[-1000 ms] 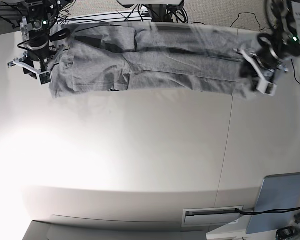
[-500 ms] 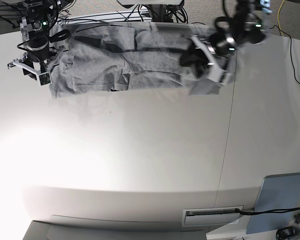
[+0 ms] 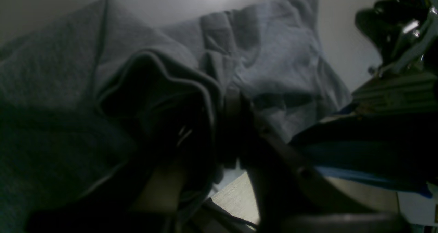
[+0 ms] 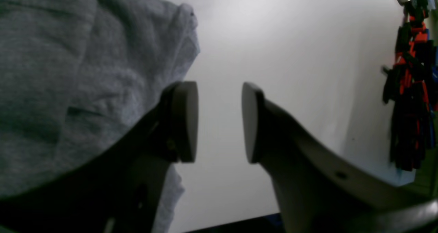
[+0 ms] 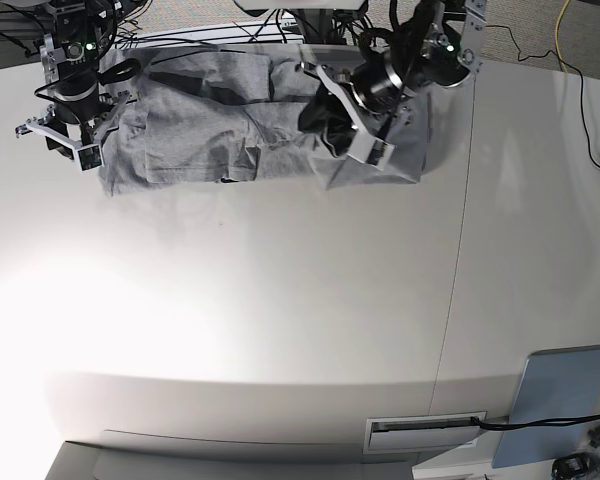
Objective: Fold the T-shirt properly
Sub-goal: 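Grasp the strip end with the left gripper and fold it toward the right gripper, then grasp the other strip end with the right gripper, then fold the right-held end over onto the left-held half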
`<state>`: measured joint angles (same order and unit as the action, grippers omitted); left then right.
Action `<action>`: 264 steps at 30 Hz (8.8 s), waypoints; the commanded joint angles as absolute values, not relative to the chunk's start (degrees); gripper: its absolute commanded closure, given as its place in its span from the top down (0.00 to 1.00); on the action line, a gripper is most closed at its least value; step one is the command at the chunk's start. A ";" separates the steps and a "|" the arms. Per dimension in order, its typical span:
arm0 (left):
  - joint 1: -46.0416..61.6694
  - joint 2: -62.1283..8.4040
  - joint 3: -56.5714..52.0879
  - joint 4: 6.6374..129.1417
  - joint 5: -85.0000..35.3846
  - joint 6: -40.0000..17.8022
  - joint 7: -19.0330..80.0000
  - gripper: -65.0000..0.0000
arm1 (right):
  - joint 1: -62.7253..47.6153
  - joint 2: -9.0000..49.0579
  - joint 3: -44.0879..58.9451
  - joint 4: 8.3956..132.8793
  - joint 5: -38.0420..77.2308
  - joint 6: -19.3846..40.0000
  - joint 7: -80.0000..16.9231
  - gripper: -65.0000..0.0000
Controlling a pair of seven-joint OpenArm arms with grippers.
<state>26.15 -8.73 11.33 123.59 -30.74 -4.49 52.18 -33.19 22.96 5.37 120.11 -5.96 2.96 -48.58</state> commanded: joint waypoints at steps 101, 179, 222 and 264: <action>17.45 -10.81 -6.24 115.37 -41.91 -32.82 57.01 0.51 | -22.65 23.24 24.05 94.13 48.97 28.60 -62.06 0.63; 21.08 -10.26 -4.99 108.57 -32.12 -31.35 47.27 0.51 | -14.13 20.73 33.74 106.80 50.92 32.32 -78.30 0.00; 20.80 -10.35 -0.19 102.04 -26.79 -28.64 41.06 0.52 | -14.11 3.36 -8.64 122.26 39.40 33.23 -60.55 0.34; 19.29 -10.35 4.58 93.36 -15.33 -29.52 40.86 0.03 | 8.75 8.71 1.69 85.32 18.55 30.98 -66.04 0.00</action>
